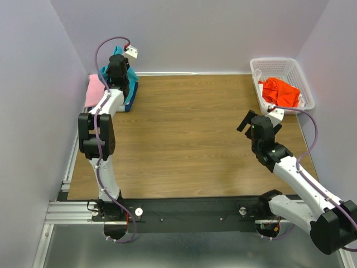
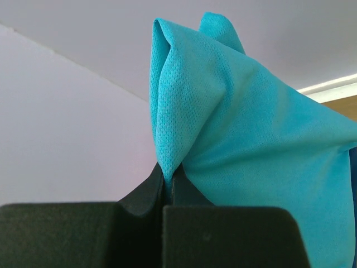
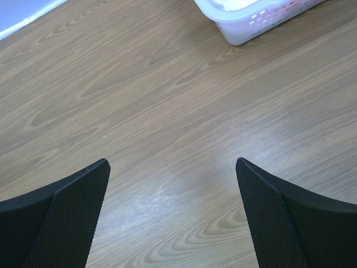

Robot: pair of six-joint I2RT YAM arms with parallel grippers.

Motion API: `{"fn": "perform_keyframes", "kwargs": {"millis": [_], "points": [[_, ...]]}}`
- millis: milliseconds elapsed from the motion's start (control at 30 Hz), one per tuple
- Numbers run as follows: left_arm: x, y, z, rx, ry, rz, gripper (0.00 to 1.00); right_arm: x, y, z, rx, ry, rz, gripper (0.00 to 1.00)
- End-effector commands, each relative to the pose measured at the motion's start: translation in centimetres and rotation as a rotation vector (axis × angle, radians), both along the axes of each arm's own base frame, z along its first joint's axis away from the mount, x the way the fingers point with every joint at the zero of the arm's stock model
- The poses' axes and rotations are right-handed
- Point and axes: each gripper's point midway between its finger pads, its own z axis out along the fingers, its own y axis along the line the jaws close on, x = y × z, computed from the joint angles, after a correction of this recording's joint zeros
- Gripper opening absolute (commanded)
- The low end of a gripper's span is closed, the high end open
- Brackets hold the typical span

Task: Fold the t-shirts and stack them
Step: Neatly place the folded tshirt to the corner

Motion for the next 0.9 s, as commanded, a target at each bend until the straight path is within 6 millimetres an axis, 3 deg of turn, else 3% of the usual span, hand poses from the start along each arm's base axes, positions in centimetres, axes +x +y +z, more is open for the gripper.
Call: {"fn": "perform_keyframes", "kwargs": {"millis": [0, 167, 200, 500, 767, 800, 833, 867], "points": [[1.1, 0.9, -0.6, -0.047, -0.006, -0.018, 0.00, 0.2, -0.9, 0.4, -0.030, -0.004, -0.044, 1.00], [1.9, 1.6, -1.8, -0.071, 0.003, -0.019, 0.00, 0.3, -0.9, 0.5, -0.037, -0.003, -0.049, 1.00], [1.8, 3.5, -2.4, -0.074, 0.008, 0.011, 0.00, 0.3, -1.0, 0.5, -0.038, -0.004, -0.051, 1.00], [2.0, 7.1, -5.1, -0.119, 0.036, 0.055, 0.00, 0.3, -1.4, 0.8, -0.048, -0.011, -0.075, 1.00], [1.7, 8.6, -7.1, -0.154, 0.075, 0.069, 0.00, 0.5, -1.4, 0.5, -0.060, 0.001, -0.079, 1.00], [1.8, 8.8, -7.3, -0.157, 0.080, 0.081, 0.07, 0.5, -1.4, 0.5, -0.061, 0.003, -0.079, 1.00], [1.6, 9.1, -7.4, -0.156, 0.081, 0.101, 0.39, 0.5, -1.4, 0.4, -0.061, 0.005, -0.077, 1.00], [1.5, 9.4, -7.4, -0.151, 0.085, 0.119, 0.48, 0.5, -1.4, 0.4, -0.062, 0.006, -0.075, 1.00]]}}
